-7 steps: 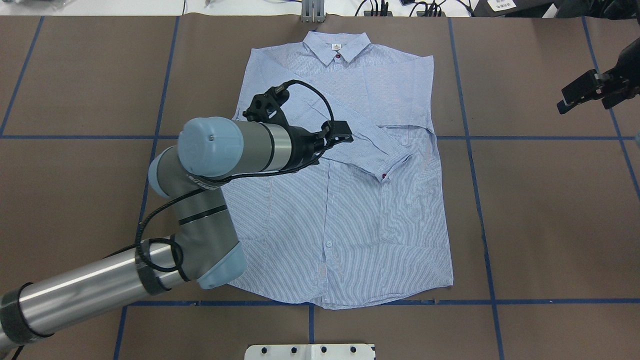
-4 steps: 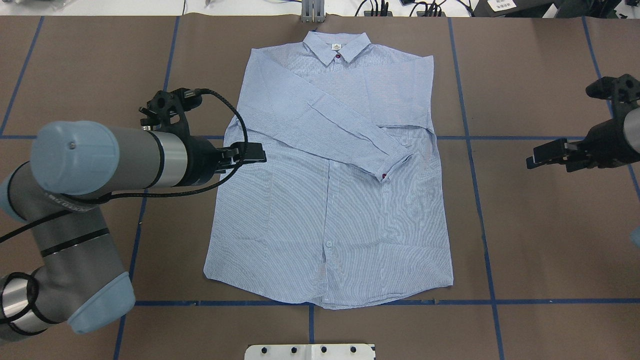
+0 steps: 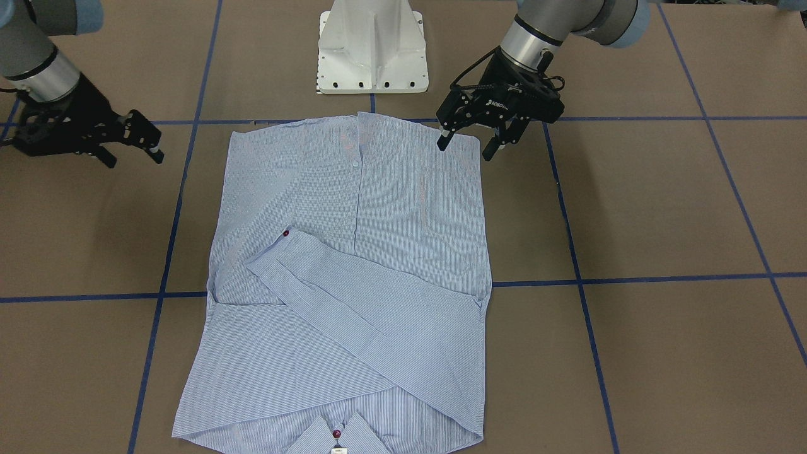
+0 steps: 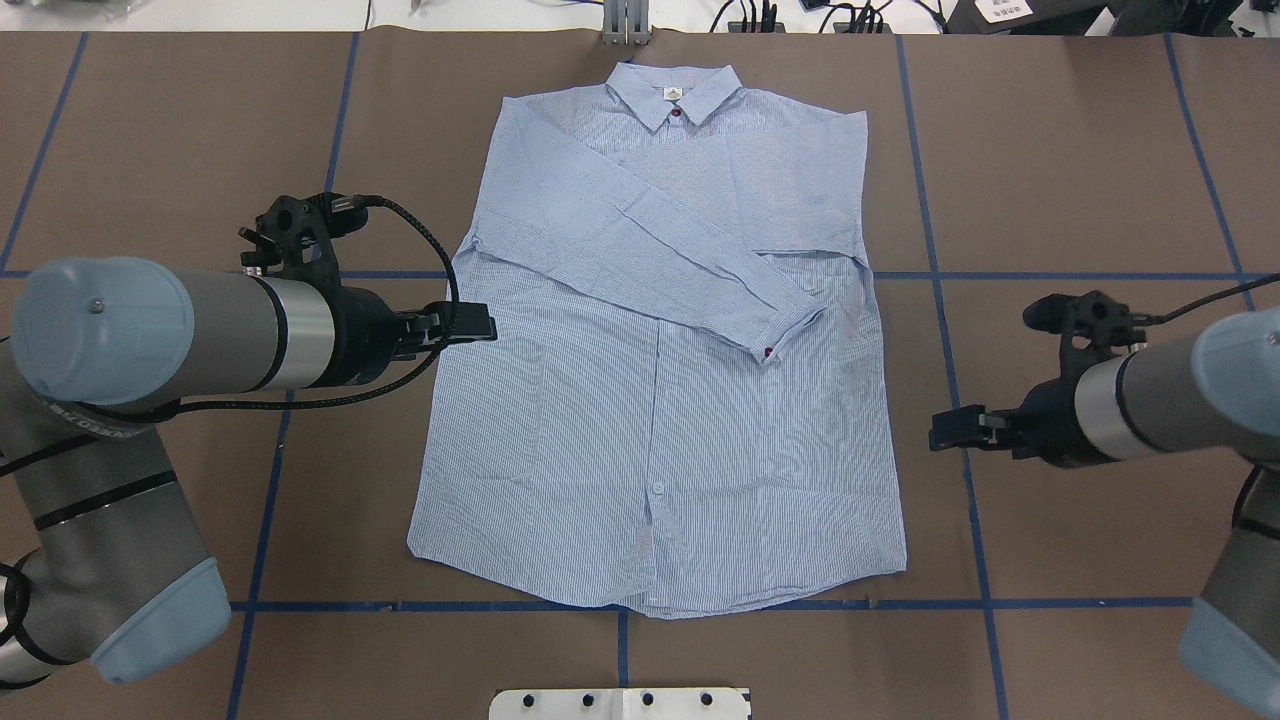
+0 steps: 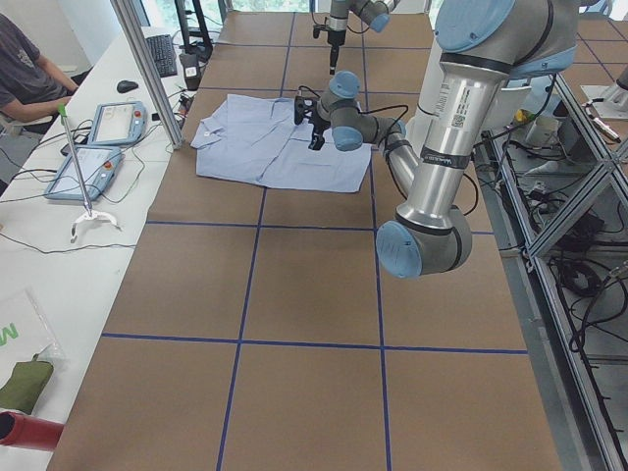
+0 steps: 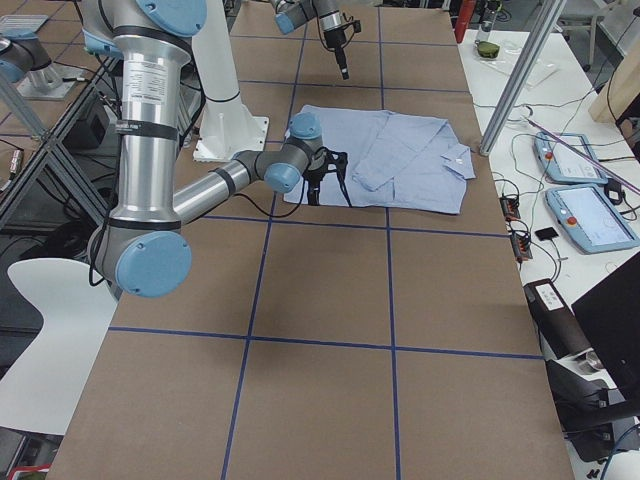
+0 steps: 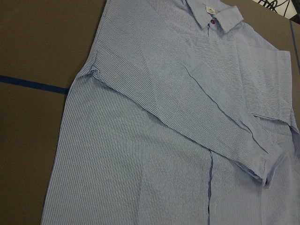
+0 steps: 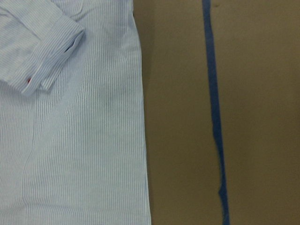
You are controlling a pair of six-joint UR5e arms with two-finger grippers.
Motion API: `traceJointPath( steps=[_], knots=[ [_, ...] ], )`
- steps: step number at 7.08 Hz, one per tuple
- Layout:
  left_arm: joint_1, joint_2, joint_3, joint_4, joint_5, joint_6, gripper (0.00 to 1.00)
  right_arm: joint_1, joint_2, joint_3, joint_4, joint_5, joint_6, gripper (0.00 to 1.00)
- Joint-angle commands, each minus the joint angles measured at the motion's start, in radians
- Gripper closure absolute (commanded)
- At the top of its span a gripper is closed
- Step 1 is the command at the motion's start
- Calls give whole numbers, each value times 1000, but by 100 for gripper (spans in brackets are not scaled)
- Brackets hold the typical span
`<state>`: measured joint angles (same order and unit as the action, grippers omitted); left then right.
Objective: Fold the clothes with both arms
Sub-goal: 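Move left gripper to shirt side edge while right gripper lowers to hem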
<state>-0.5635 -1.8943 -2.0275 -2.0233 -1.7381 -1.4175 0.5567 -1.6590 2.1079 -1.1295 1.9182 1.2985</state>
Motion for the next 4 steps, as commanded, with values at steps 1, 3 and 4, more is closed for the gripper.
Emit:
traceJointPath(
  steps=[1, 3, 4],
  knots=[
    [1, 1, 1, 0, 3, 0, 1, -139, 5, 3, -3, -93, 62, 0],
    [2, 0, 3, 0, 3, -1, 1, -173, 51, -43, -7, -91, 62, 0],
    [2, 1, 4, 0, 3, -1, 1, -190, 67, -70, -7, -93, 62, 0]
  ],
)
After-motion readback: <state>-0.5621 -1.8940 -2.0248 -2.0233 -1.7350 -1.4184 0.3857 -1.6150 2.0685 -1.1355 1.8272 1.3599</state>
